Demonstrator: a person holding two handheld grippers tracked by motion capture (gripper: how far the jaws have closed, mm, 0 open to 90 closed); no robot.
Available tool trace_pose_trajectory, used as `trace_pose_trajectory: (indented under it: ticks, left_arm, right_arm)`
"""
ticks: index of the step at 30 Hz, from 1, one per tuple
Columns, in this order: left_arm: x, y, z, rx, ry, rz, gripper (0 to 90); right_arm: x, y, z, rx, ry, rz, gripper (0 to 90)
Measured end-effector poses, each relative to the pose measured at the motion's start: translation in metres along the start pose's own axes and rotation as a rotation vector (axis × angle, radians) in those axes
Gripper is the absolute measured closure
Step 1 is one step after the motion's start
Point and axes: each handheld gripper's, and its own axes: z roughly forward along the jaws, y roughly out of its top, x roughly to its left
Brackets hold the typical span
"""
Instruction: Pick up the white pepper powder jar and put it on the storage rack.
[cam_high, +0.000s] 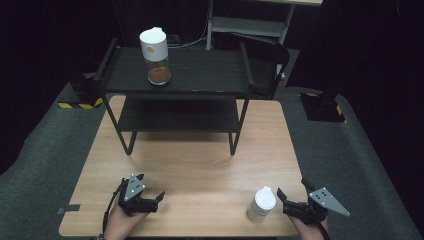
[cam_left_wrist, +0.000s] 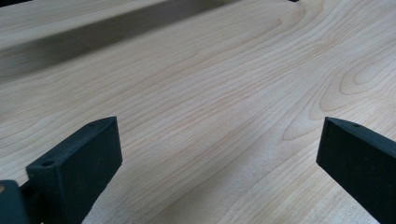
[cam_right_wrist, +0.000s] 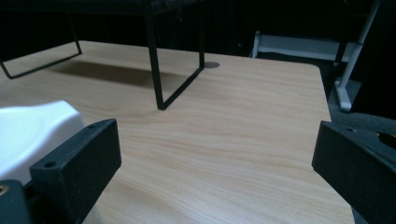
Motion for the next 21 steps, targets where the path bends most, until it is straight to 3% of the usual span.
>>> trace_pose_trajectory:
  ticks: [12, 21]
  left_arm:
    - [0.001, 0.000, 0.000, -0.001, -0.002, -0.003, 0.4]
    - [0.002, 0.000, 0.000, 0.000, -0.006, -0.010, 0.4]
  right_arm:
    - [0.009, 0.007, -0.010, -0.054, 0.059, 0.004, 0.7]
    - [0.017, 0.010, -0.011, -0.073, 0.133, -0.019, 0.6]
